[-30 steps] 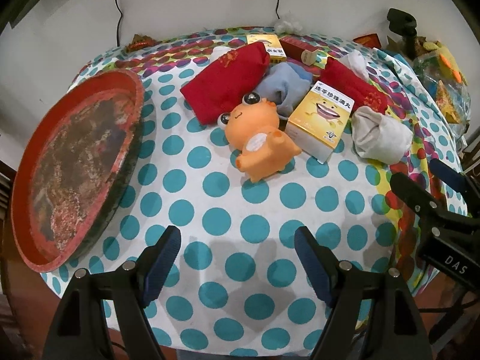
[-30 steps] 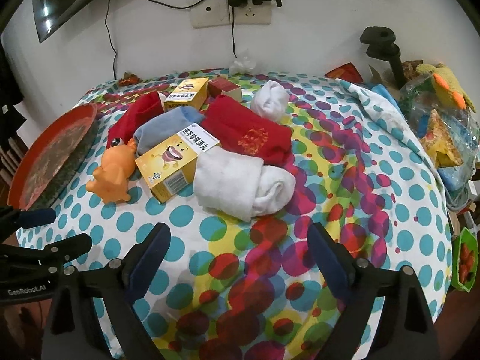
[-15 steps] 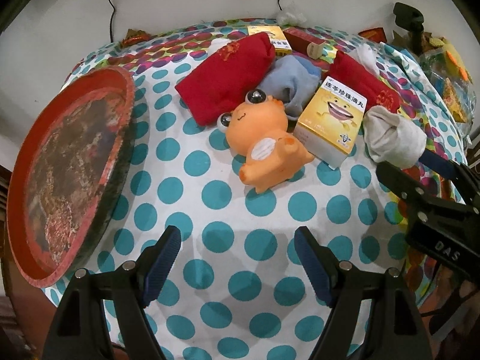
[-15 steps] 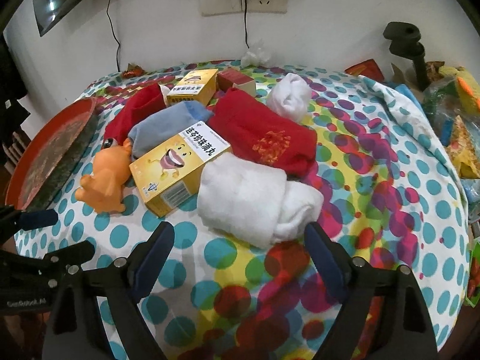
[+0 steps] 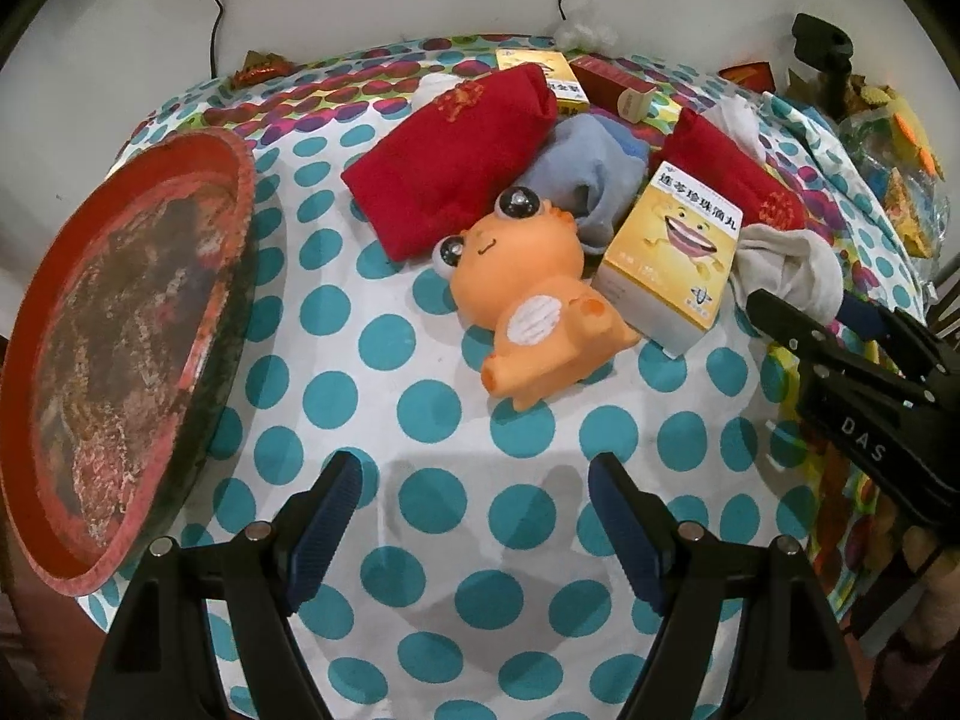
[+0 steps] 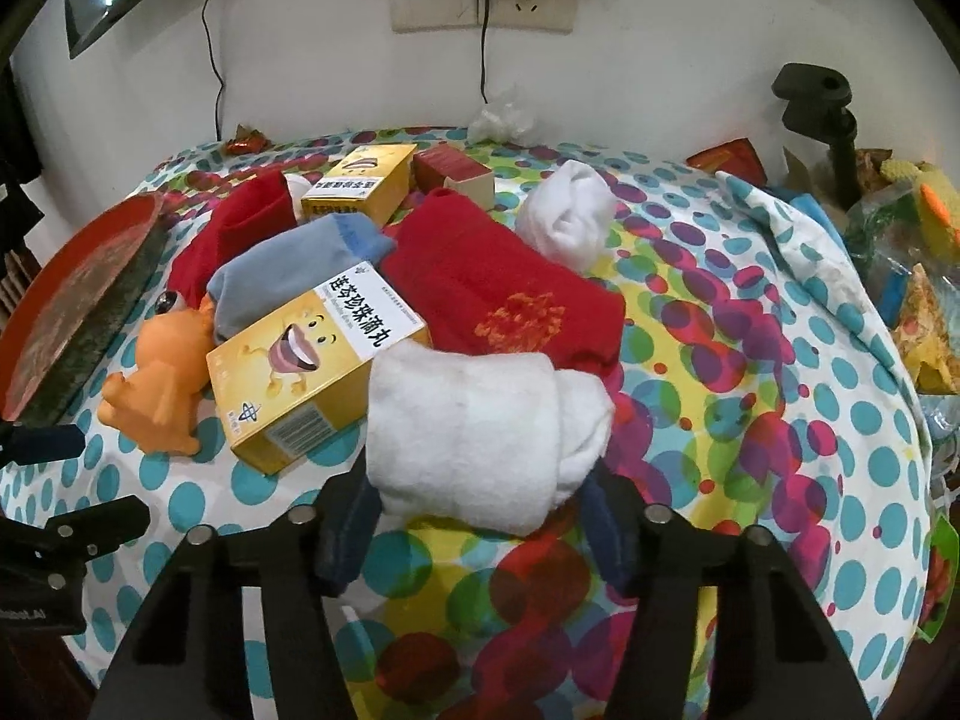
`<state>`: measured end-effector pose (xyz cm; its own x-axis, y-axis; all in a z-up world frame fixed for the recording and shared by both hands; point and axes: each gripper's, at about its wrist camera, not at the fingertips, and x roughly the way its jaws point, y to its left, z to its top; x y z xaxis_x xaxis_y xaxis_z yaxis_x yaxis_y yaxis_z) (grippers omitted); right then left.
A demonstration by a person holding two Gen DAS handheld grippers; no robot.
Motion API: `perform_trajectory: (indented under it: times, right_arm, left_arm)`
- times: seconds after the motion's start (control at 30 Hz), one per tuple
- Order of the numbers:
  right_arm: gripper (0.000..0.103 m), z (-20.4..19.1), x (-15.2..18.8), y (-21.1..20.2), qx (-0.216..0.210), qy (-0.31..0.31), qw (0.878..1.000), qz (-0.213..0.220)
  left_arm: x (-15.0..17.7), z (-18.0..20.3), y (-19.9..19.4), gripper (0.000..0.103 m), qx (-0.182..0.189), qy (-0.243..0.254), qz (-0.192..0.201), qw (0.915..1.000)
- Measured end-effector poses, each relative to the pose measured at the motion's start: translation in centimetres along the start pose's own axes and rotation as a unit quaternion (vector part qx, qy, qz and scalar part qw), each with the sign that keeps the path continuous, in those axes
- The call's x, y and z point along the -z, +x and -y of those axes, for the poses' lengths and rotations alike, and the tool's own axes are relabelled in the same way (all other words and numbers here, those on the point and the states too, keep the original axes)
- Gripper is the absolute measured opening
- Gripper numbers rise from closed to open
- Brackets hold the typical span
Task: Organize objects
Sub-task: 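Grasp the white rolled towel with the right tool while the left tool approaches the orange toy, then close the left tool on the orange toy figure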
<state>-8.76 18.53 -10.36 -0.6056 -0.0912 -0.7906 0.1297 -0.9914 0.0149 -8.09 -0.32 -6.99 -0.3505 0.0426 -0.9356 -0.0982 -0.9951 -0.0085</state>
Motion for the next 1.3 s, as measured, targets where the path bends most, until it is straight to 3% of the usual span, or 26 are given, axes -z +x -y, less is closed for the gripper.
perform_trajectory:
  times: [0.23,0.5,0.83,1.3]
  right_arm:
    - [0.041,1.2,0.4,-0.6,-0.011,0.025,1.000,0.015]
    - [0.038,2.2,0.7,-0.8,-0.006,0.038,0.999,0.023]
    - [0.038,2.4,0.9,-0.7,-0.013,0.041,0.999,0.029]
    - [0.040,2.4,1.0,-0.5,-0.015,0.041,0.999,0.030]
  left_arm:
    - [-0.4,-0.2,-0.3,0.080,0.033,-0.002,0.006,0.9994]
    - [-1.9,-0.2,-1.0,0.080,0.079,-0.011,0.013,0.9967]
    - [-4.4,0.4,1.2,0.080,0.047,-0.013,-0.003,0.9988]
    - [-4.6,0.1,2.6,0.080,0.056,-0.020,-0.008,0.9982]
